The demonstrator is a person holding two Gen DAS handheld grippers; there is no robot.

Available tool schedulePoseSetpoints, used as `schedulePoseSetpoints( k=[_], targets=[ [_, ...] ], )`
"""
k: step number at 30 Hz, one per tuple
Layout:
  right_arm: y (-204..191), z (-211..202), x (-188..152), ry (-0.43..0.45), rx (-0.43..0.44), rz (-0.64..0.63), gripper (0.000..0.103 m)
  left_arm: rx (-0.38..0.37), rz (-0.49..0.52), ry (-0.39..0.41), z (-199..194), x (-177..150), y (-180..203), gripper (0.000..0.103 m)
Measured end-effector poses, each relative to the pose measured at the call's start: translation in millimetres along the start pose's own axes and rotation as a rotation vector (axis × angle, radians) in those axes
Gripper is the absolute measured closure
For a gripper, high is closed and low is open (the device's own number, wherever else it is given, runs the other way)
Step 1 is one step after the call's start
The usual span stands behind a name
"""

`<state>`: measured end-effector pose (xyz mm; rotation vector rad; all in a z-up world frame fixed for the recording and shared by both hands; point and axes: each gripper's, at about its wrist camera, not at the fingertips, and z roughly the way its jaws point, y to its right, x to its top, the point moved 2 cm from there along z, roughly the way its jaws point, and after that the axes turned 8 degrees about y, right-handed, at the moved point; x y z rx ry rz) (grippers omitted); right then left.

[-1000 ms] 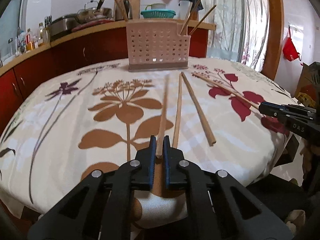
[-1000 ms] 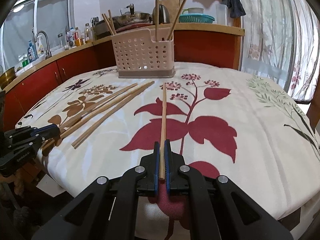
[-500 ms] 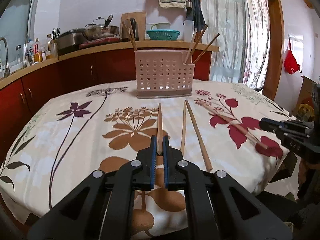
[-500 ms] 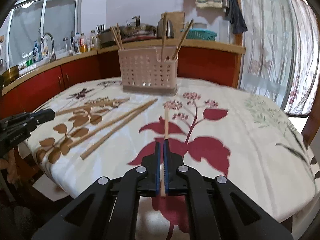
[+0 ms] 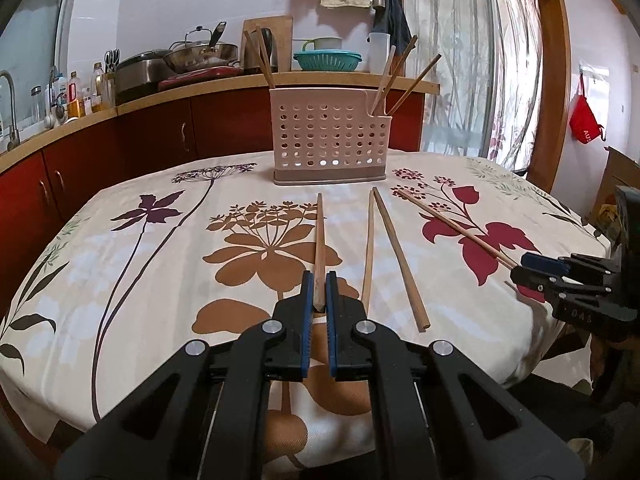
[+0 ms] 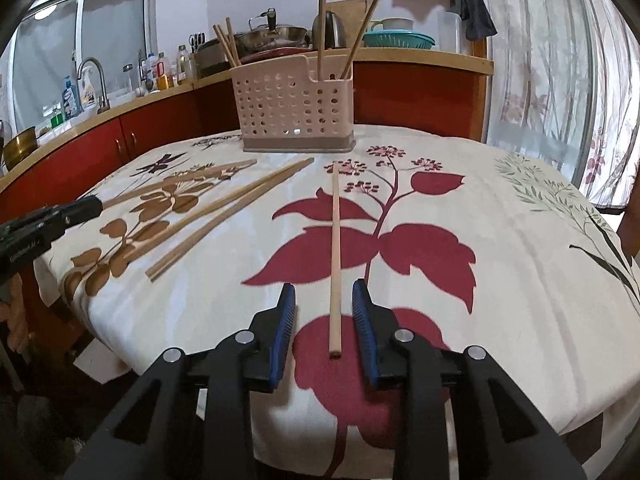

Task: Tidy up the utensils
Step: 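Lift both held chopsticks and carry them above the pink holder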

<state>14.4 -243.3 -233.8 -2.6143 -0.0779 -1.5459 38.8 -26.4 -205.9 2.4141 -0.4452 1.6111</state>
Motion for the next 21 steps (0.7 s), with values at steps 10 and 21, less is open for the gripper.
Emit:
schedulePoseSetpoints(
  k=[10, 21],
  targets=[
    [4, -1, -5, -0.017, 0.008, 0.019, 0.097, 0.003, -0.004, 0.003, 0, -2, -1, 0.096],
    [-1, -36, 41, 0.140, -0.017, -0.017, 0.097, 0.046, -0.016, 0.095, -22, 27, -9, 0.096]
  ],
)
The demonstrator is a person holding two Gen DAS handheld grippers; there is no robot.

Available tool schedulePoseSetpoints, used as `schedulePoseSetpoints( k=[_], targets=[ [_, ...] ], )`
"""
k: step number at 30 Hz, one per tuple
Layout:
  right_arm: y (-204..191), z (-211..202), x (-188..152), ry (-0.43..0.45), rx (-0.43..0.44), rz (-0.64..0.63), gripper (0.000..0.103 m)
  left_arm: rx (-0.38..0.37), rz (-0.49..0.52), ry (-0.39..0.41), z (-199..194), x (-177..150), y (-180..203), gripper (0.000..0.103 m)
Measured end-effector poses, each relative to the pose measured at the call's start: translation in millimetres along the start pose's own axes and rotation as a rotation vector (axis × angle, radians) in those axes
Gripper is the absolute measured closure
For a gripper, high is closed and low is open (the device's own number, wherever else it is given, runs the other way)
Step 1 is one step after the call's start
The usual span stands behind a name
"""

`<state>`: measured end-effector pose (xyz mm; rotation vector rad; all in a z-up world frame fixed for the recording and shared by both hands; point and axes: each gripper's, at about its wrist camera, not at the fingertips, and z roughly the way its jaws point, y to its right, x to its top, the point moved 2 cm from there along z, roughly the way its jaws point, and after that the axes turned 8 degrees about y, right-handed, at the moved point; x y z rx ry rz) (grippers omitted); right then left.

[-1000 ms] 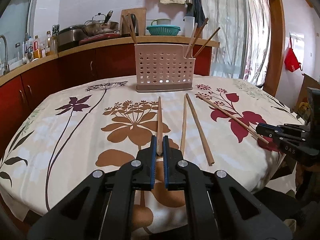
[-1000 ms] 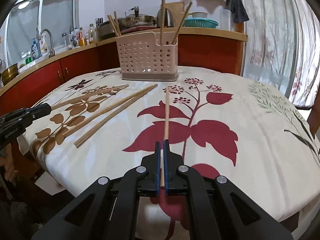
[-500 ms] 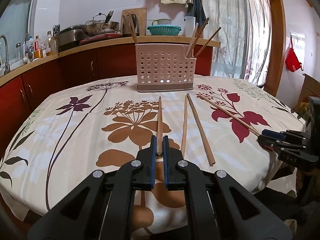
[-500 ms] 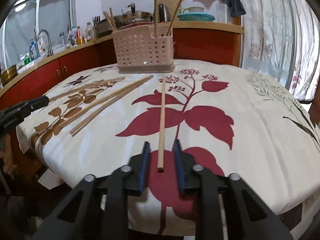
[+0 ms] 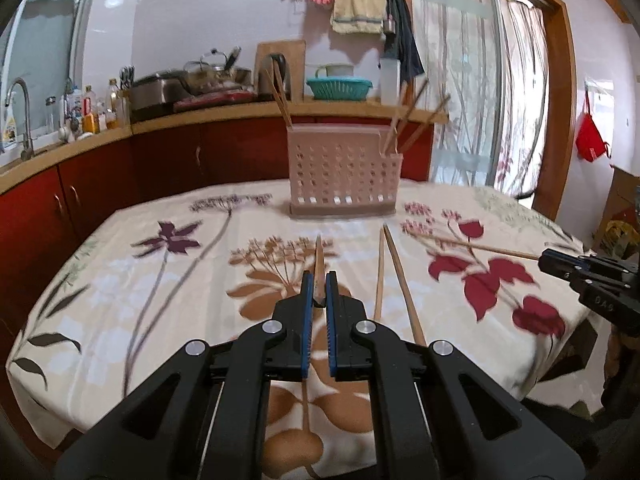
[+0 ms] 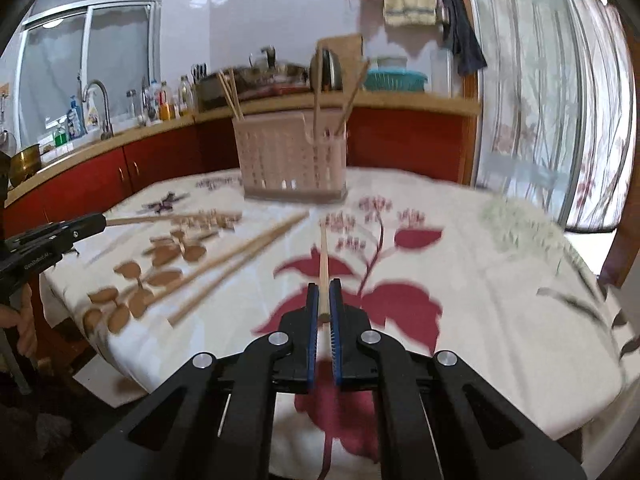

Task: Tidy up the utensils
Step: 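Lift both held chopsticks and carry them above the pink holder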

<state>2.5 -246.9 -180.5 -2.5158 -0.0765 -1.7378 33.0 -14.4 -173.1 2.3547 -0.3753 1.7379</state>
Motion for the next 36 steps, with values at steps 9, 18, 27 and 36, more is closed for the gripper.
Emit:
schedulePoseSetpoints(
  k=[9, 18, 27, 36],
  targets=[
    [-7, -22, 56, 0.119, 0.013, -0.037, 0.097, 0.028, -0.055, 0.083, -20, 42, -18, 0.096],
    [-6, -18, 94, 0.166, 0.041, -0.041, 0.097, 0.019, -0.107, 0.126, -22, 81, -37, 0.096],
    [-2, 9, 115, 0.156, 0.064, -0.019, 0.097, 0.008, -0.084, 0.117, 4, 105, -39, 0.096],
    [1, 23, 125, 0.161, 0.072, -0.004, 0.097, 0.002, -0.075, 0.125, 19, 116, -38, 0.096]
  ],
)
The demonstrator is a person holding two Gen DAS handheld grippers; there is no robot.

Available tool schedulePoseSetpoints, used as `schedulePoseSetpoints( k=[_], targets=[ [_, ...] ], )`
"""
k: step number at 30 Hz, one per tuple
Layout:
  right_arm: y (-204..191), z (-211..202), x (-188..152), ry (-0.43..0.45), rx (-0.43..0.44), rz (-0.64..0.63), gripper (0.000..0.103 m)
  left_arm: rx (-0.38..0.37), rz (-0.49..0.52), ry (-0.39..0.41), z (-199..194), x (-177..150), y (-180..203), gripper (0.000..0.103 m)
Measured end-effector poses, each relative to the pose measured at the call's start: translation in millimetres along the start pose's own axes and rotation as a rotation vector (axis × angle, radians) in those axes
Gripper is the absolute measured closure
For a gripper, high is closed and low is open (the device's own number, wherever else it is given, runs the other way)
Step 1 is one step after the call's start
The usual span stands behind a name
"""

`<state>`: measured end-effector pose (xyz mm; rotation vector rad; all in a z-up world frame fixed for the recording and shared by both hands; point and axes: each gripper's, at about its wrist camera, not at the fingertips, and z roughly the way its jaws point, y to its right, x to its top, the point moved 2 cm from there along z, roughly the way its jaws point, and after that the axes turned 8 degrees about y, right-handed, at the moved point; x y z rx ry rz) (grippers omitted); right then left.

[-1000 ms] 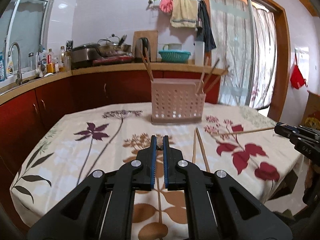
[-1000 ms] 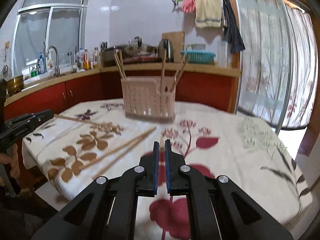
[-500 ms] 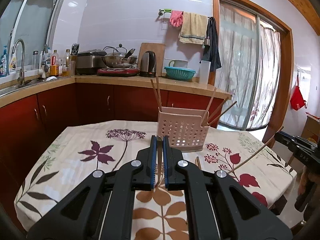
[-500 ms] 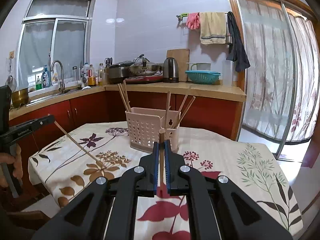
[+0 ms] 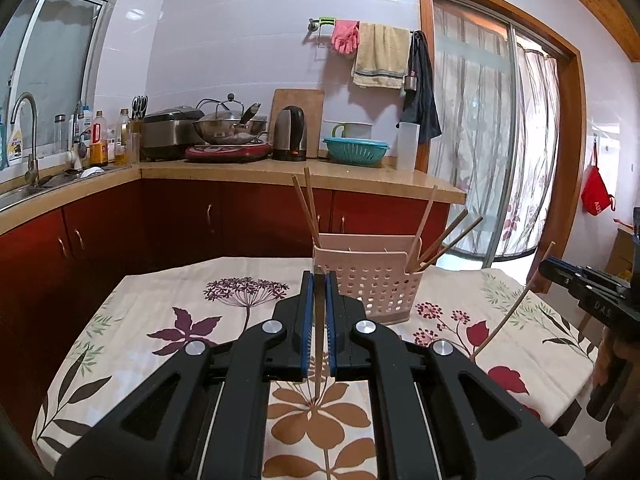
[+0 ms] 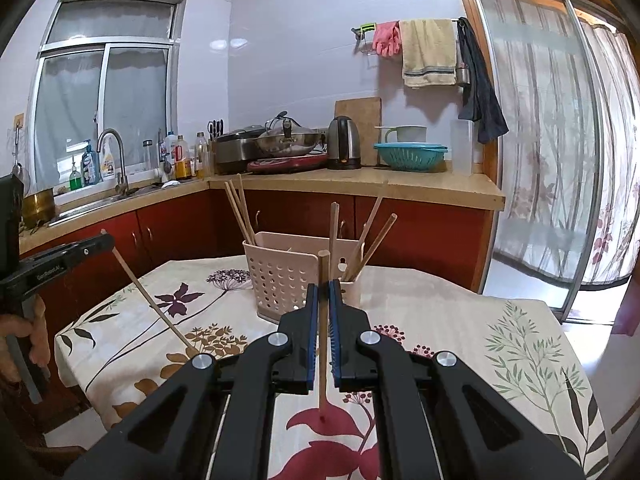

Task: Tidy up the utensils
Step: 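Lift both held chopsticks and carry them above the pink holder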

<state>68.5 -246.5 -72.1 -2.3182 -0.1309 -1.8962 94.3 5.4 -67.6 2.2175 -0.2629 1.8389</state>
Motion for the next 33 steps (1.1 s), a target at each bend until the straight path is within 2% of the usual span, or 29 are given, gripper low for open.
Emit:
schedulePoseSetpoints(
  k=[7, 17, 26, 33],
  targets=[
    [8, 3, 15, 0.014, 0.013, 0.032, 0.097, -0.037, -0.013, 0.041, 3, 30, 1, 0.096],
    [8, 6, 82, 0.148, 0.076, 0.038, 0.097, -0.100, 0.051, 0.153, 15, 90, 20, 0.096],
    [6, 34, 133, 0.254, 0.094, -0.003, 0.097, -0.102, 0.077, 0.262, 45, 135, 31, 0.096],
    [13, 68, 143, 0.265, 0.076, -0.017, 0.097, -0.083, 0.073, 0.319, 85, 155, 34, 0.096]
  ],
)
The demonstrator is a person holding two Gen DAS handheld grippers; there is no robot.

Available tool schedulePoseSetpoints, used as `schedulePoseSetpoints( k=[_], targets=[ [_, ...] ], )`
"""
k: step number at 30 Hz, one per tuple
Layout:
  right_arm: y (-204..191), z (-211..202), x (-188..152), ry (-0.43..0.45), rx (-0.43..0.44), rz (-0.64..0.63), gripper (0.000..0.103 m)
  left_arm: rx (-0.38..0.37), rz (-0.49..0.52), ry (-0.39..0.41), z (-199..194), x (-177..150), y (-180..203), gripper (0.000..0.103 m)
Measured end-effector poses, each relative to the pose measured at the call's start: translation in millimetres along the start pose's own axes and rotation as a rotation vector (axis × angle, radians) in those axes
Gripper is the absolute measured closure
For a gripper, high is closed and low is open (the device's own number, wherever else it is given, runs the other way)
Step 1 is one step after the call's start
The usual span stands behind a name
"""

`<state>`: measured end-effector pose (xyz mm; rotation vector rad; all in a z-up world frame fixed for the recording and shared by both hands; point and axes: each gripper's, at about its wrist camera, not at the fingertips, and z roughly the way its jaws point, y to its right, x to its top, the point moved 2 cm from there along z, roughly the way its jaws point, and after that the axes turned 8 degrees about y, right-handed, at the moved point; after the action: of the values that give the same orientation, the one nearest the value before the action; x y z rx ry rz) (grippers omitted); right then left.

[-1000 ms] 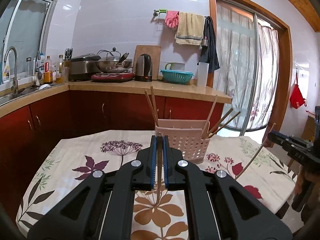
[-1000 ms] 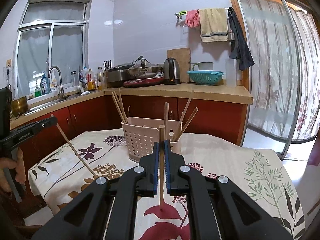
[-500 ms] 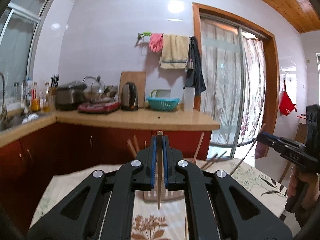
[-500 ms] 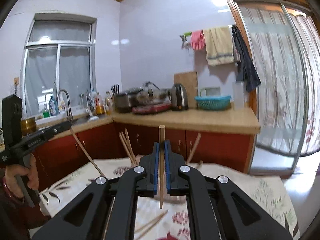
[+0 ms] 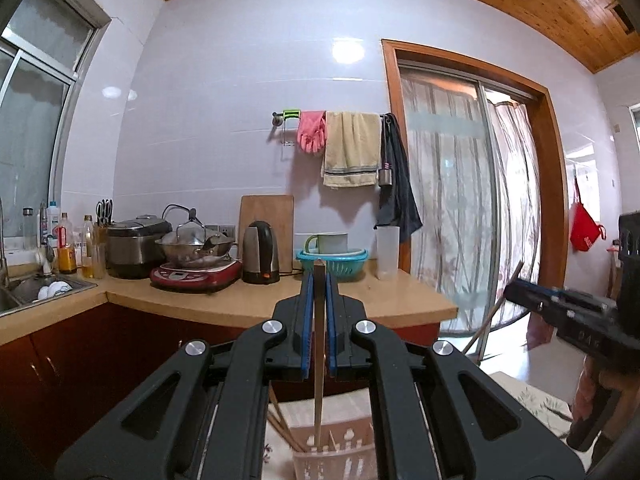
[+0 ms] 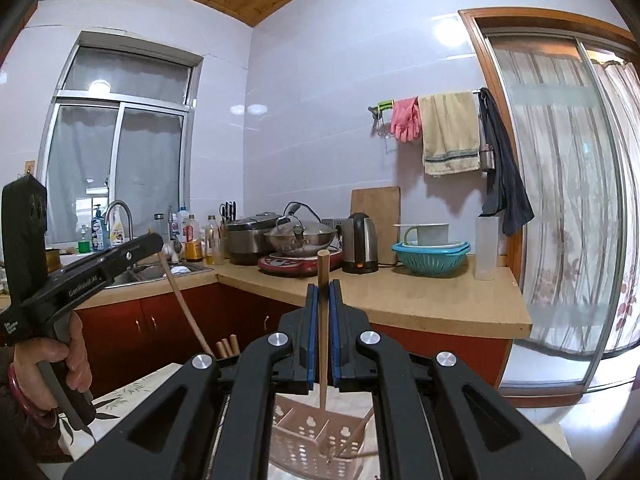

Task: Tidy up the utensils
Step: 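Lift both held chopsticks and carry them above the pink holder, then open both tools to drop the chopsticks into the holder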

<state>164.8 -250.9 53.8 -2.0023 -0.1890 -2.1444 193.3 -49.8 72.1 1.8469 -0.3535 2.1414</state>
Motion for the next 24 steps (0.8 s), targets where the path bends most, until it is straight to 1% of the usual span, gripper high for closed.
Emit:
schedulePoseSetpoints(
  k=[2, 4, 7, 11, 15, 16, 17, 18, 19, 20, 21, 22, 23, 24],
  targets=[
    [3, 10, -6, -0.015, -0.005, -0.002, 0.097, 0.002, -0.007, 0.000, 13, -5, -2, 0.096],
    [7, 23, -18, -0.049, -0.008, 0.001, 0.097, 0.005, -0.008, -0.010, 24, -12, -2, 0.096],
    [10, 39, -38, -0.100, -0.015, 0.008, 0.097, 0.000, -0.019, -0.055, 40, -34, -6, 0.096],
    [15, 57, -70, -0.175, -0.020, 0.026, 0.097, 0.003, -0.041, -0.145, 58, -76, -13, 0.096],
    [17, 65, -92, -0.232, -0.023, 0.039, 0.097, -0.003, -0.055, -0.216, 68, -104, -19, 0.096],
    [17, 66, -97, -0.245, -0.027, 0.036, 0.096, -0.005, -0.055, -0.232, 69, -109, -19, 0.095],
    [16, 67, -101, -0.251, -0.024, 0.035, 0.095, -0.004, -0.053, -0.242, 69, -113, -20, 0.090],
    [15, 67, -103, -0.257, -0.021, 0.035, 0.089, -0.002, -0.048, -0.246, 68, -115, -20, 0.084],
    [14, 66, -104, -0.258, -0.021, 0.031, 0.080, -0.001, -0.047, -0.246, 66, -117, -20, 0.074],
    [11, 62, -103, -0.251, -0.026, 0.020, 0.075, -0.003, -0.047, -0.245, 64, -117, -20, 0.067],
    [10, 61, -101, -0.243, -0.031, 0.012, 0.067, -0.006, -0.047, -0.242, 60, -116, -19, 0.064],
    [8, 56, -99, -0.230, -0.035, 0.002, 0.064, -0.006, -0.044, -0.236, 56, -114, -19, 0.060],
    [4, 50, -95, -0.218, -0.039, -0.009, 0.064, -0.005, -0.039, -0.231, 52, -113, -18, 0.056],
    [3, 48, -92, -0.209, -0.042, -0.017, 0.063, -0.004, -0.035, -0.226, 49, -111, -17, 0.055]
  ],
)
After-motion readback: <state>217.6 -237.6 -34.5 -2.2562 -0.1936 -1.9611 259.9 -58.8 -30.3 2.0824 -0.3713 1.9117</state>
